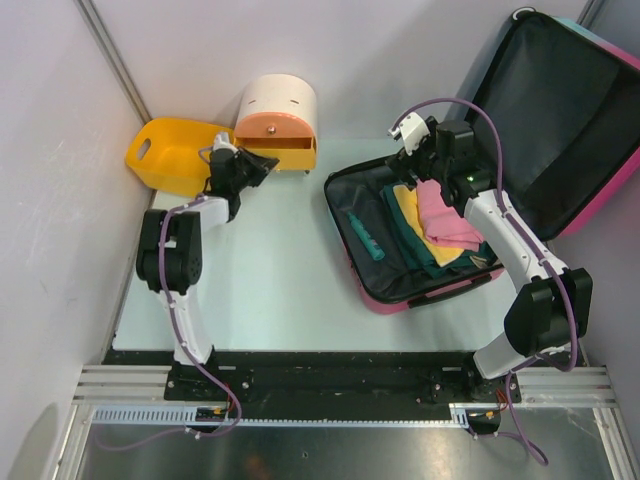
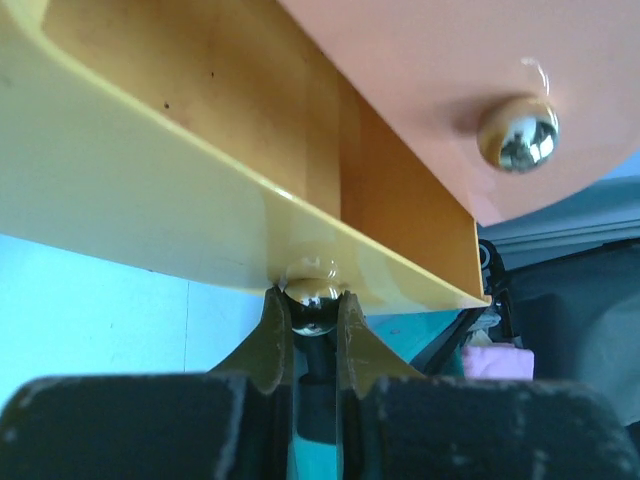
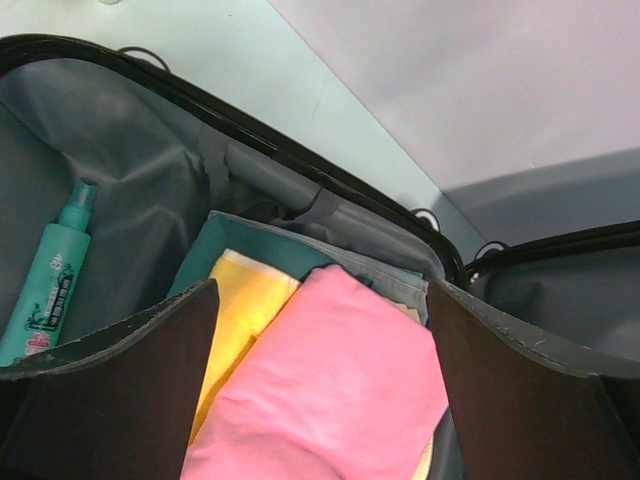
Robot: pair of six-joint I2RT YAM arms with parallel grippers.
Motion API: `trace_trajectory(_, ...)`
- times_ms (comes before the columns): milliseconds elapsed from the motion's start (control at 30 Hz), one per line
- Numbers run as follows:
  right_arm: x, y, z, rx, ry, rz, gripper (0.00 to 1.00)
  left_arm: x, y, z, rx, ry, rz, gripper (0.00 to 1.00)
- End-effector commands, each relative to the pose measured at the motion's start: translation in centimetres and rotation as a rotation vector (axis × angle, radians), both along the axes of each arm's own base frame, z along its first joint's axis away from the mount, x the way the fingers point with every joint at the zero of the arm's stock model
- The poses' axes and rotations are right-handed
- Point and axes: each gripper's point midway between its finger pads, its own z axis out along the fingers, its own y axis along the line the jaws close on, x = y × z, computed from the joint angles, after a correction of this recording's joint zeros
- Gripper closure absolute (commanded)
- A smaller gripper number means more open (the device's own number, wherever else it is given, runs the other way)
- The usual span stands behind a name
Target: Open, take out, and arrange the luggage
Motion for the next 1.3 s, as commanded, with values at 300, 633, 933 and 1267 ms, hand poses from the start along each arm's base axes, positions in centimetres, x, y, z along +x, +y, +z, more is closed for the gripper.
trace_trajectory(300,-1.8,3.4,-2.6,0.123,0.149,0.116,0.13,-5.6,-0.9,2.1,-0.042,0.010,0.002,1.00)
trace_trajectory(633,-4.4,5.9,-7.8,0.149,0.374,0.193,0.16,-5.7,-0.8,3.7,-0.013,-0.040,-0.026,0.31)
trace_trajectory(933,-7.0,8.0,-12.8,0.191,0.590,0.173,0.34,-10.1,-0.5,6.2,0.091,-0.140,-0.102,0.26)
trace_trajectory(1267,-9.1,9.0,-19.2,0.148,0.708,0.146,0.42,-14.4,1.7,8.7,0.196,-0.250,-0.092,0.00)
